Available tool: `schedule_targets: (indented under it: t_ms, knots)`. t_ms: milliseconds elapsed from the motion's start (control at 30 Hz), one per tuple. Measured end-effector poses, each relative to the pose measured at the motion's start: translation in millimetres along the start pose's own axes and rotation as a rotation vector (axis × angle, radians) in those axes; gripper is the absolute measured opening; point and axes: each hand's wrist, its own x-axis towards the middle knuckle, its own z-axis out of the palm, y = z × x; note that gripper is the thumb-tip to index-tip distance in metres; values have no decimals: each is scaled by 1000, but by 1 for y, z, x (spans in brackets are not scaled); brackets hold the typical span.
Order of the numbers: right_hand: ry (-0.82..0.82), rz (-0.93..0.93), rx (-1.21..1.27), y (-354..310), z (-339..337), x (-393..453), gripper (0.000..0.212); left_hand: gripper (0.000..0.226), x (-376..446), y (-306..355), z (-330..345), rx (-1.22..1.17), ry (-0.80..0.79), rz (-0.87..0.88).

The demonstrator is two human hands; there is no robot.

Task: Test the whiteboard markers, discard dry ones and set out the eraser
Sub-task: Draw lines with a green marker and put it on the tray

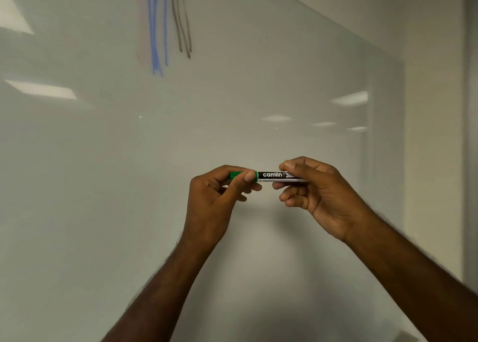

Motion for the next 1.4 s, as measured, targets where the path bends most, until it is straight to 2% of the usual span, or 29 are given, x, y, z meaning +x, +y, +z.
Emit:
schedule_targets:
  t_ms: [200, 333, 433, 667, 767, 1033, 1400]
  knots:
    - [47, 40, -160, -10, -50, -29, 29, 30, -8, -12, 51, -99, -3, -125]
    - [169, 52, -216, -10, -79, -46, 22, 34, -17, -22, 85, -219, -119, -187]
    - [260, 76, -237, -9, -102, -59, 25, 35, -24, -28, 109, -296, -195, -178]
    - [375, 150, -266, 4, -152, -85, 35, 25, -41, -46, 162, -368, -316, -253]
    - [411, 194, -291, 14, -175, -97, 33, 23, -50, -59, 183, -371, -372, -292]
    - [436, 353, -287, 55, -237, -132, 34, 25, -92, -108, 233, -285, -518, -367]
    - [483, 564, -290, 158, -322, -189, 34, 26, -194, -189, 299, -258, -660, -550]
